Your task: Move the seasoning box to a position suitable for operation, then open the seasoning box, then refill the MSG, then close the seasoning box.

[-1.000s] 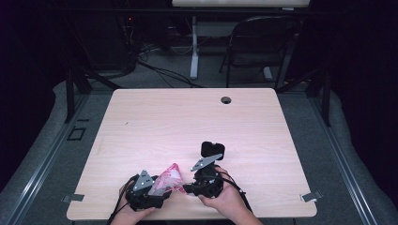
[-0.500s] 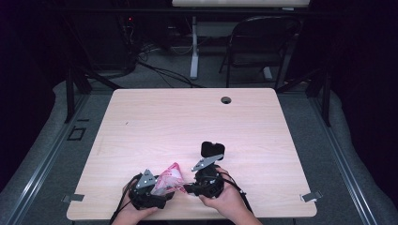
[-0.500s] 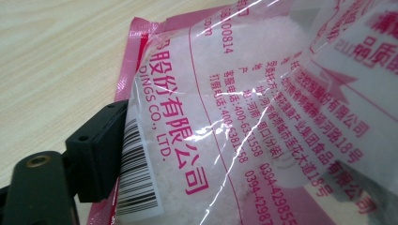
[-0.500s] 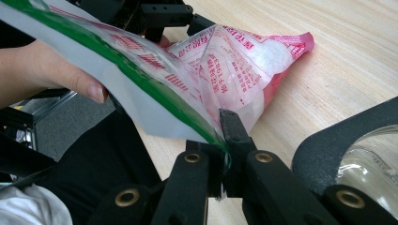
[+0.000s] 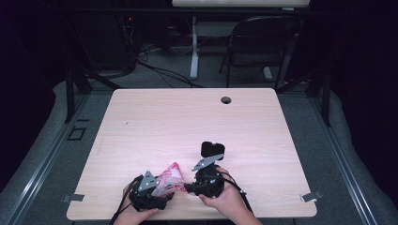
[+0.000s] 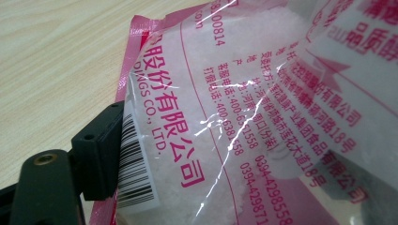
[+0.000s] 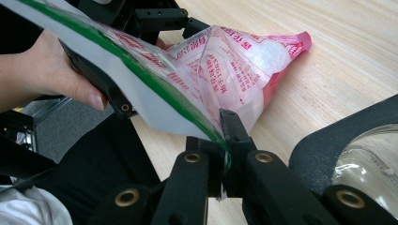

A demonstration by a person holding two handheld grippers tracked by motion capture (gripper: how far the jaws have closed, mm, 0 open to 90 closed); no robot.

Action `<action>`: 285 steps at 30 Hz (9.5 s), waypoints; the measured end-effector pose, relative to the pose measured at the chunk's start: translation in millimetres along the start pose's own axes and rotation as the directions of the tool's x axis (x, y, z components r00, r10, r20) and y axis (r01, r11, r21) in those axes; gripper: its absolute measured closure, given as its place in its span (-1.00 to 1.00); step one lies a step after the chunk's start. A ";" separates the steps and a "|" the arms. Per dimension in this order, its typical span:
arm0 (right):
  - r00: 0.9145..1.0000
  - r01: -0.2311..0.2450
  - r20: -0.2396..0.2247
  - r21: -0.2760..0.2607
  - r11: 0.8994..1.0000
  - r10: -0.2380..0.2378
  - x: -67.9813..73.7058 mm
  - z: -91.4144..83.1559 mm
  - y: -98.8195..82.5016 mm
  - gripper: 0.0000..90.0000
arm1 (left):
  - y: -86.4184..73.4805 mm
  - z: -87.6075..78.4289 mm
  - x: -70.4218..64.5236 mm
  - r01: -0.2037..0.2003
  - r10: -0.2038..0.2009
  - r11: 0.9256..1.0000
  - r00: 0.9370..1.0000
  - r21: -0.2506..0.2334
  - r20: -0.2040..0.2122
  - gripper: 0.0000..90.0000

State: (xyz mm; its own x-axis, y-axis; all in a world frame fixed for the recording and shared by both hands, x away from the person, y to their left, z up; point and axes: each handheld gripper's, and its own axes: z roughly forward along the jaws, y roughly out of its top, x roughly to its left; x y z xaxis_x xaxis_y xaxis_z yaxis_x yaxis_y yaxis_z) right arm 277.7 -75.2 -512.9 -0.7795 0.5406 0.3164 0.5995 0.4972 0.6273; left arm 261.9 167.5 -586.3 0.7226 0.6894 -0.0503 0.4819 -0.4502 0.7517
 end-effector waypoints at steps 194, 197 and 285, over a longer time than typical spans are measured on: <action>0.991 -0.031 0.108 -0.352 0.935 0.074 -25.6 -77.1 -16.3 0.07 | 57.5 -19.3 3.9 -0.062 0.037 0.991 0.978 -0.116 -0.206 0.22; 0.990 -0.030 0.115 -0.353 0.935 0.075 -28.0 -80.2 -17.0 0.06 | 64.8 -15.3 3.7 -0.072 0.046 0.990 0.977 -0.118 -0.209 0.22; 0.989 0.029 0.149 -0.174 0.984 -0.002 -34.7 -67.2 11.4 0.91 | 91.4 14.4 -29.2 -0.328 0.285 0.943 0.876 -0.048 -0.389 0.23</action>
State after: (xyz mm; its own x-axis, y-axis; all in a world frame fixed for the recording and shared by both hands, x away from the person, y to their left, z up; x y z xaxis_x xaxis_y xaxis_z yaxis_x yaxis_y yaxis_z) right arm 299.4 -133.9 -468.9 -0.7452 0.6344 0.2054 0.5360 0.3867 0.7505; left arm 292.0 98.0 -525.7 0.5776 0.6963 0.4261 0.1934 -0.6238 0.7573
